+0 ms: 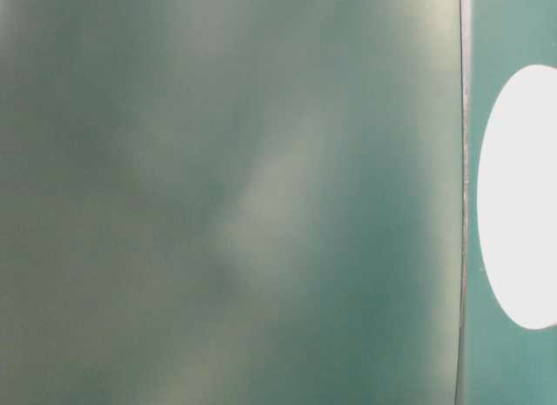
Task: Grip the spoon and scoop the red block from the bowl with right arm.
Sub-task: 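Close the right gripper on the pink spoon handle, then lift the spoon and swing it over the white bowl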
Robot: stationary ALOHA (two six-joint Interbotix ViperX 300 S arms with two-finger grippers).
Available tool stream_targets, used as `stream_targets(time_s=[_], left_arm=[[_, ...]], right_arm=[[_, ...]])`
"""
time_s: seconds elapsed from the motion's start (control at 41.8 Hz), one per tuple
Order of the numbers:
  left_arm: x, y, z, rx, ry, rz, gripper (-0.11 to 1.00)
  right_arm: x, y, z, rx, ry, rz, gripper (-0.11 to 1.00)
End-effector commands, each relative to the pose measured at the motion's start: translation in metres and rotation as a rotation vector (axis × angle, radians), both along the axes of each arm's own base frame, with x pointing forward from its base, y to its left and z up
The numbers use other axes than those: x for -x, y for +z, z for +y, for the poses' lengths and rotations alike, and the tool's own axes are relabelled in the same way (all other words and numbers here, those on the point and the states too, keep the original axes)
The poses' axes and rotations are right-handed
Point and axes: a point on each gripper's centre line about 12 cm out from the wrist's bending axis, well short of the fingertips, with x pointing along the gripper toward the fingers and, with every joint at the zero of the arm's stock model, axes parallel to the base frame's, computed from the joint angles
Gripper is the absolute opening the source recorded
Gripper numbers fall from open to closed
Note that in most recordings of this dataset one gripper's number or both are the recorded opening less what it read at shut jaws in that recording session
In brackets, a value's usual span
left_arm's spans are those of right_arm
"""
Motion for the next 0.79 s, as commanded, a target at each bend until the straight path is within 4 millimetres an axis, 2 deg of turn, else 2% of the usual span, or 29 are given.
stream_targets(time_s=[0.0,0.359,0.623,0.766], left_arm=[[-0.003,0.010,0.001,-0.001,0.003,-0.023,0.00],[-0.002,0.010,0.001,-0.001,0.003,-0.020,0.00],[-0.002,0.010,0.001,-0.002,0.003,-0.020,0.00],[-0.003,0.010,0.001,-0.001,0.003,-0.021,0.00]], right_arm=[[0.000,0.009,0.002,-0.026,0.009,-0.030,0.24],[0.004,0.016,0.000,-0.071,0.011,-0.002,0.24],[0.001,0.016,-0.002,-0.079,-0.004,0.011,0.24],[-0.005,0.023,-0.004,-0.099,-0.028,-0.021,0.24]])
